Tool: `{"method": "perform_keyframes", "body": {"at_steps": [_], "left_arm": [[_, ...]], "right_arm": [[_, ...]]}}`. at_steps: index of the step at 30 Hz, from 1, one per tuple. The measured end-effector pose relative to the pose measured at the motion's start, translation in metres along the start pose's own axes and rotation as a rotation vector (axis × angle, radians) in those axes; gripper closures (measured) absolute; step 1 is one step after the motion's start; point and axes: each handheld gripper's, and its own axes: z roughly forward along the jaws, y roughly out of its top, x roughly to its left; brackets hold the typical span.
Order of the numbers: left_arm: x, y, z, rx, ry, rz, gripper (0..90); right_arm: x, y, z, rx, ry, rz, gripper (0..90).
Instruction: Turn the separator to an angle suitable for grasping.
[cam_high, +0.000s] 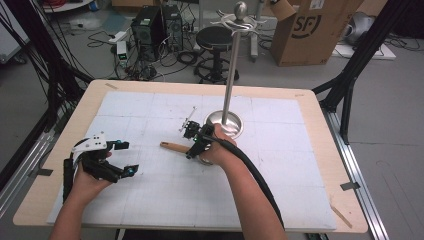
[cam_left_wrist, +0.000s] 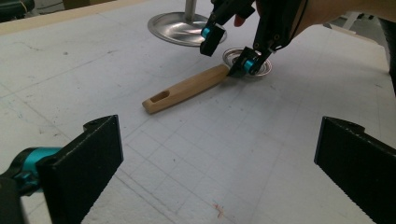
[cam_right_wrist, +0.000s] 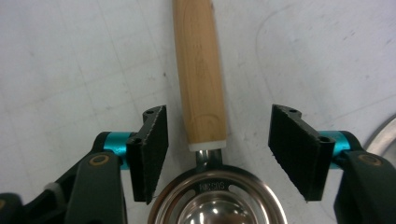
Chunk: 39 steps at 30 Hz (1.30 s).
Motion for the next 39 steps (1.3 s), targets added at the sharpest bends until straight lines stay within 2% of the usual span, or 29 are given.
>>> {"method": "perform_keyframes", "body": {"at_steps": [4,5,6,11,21,22,39], "left_arm": [[0.0001,0.0,0.0002,0.001,0.0,0.001,1.7],[-0.0002,0.0002,0.0002,0.001,-0.001,0.002,1.7],[-0.0004,0.0004,0.0001,-0.003,-0.001,0.004,1.7],[-0.0001,0.0001,0.0001,-0.001,-0.001,0.0,1.7],[-0.0004,0.0,0.0009,0.009,-0.001,0.007,1.7],[-0.0003,-0.0001,0.001,0.008,-0.001,0.005,1.7],[-0.0005,-0.0001,0.0013,0.009,-0.003,0.006,1.7]], "right_arm": [[0.0014,0.0002,0.0051,0.04,-0.013,-0.019,43.7],[0.0023,0.0007,0.0055,0.037,-0.01,-0.017,46.6],[0.003,0.0018,0.0067,0.039,0.013,-0.028,52.1],[0.0037,0.0019,0.0102,0.058,0.004,-0.037,55.5],[0.0003,0.0011,0.0104,0.06,0.041,-0.024,63.2],[-0.0003,0.0008,0.0101,0.061,0.04,-0.025,66.6],[-0.0004,-0.001,0.0095,0.059,0.041,-0.003,69.2]]}}
